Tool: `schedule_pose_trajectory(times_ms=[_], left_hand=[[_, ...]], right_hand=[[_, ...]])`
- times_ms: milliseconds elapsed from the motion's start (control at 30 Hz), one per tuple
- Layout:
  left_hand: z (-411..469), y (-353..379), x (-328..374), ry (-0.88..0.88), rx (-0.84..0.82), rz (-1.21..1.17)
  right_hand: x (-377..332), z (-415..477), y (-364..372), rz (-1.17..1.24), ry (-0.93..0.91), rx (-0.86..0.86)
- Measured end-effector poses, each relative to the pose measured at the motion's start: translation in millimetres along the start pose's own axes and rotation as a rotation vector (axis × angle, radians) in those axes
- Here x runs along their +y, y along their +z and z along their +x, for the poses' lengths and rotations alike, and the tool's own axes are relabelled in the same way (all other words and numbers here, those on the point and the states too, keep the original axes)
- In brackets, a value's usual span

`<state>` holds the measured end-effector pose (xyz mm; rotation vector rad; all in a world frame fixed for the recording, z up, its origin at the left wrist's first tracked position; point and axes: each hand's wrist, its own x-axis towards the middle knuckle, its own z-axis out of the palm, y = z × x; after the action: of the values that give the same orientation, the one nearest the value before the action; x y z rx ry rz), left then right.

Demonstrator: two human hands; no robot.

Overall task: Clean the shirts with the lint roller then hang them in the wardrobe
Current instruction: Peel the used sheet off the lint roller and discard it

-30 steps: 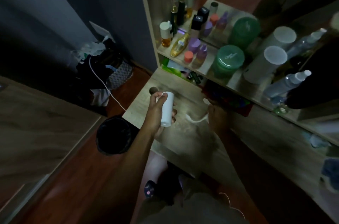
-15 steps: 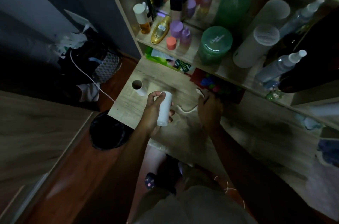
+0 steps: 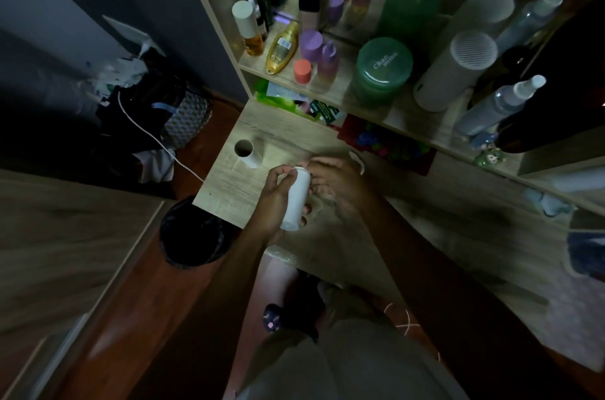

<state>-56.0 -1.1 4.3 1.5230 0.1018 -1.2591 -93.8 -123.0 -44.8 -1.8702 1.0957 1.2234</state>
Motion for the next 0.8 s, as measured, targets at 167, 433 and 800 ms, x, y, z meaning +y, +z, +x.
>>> schedule_pose_trajectory(times_ms=[167,433,800], left_hand=[[4.1,-2.4,0.2,-0.011,0.004,0.05],[13.9,-0.8,-6.0,-0.012,0.033,0.153],[19.4,5.6,-11.6,0.001,0.042,0.134]], right_hand=[[-0.3,-11.1,12.1,-0.43,-0.135,-0.15],[52.0,-17.5,-6.3,1.312,-0.614,0.046],[49.7,10.5,-13.4,1.21,-0.506,0.278]])
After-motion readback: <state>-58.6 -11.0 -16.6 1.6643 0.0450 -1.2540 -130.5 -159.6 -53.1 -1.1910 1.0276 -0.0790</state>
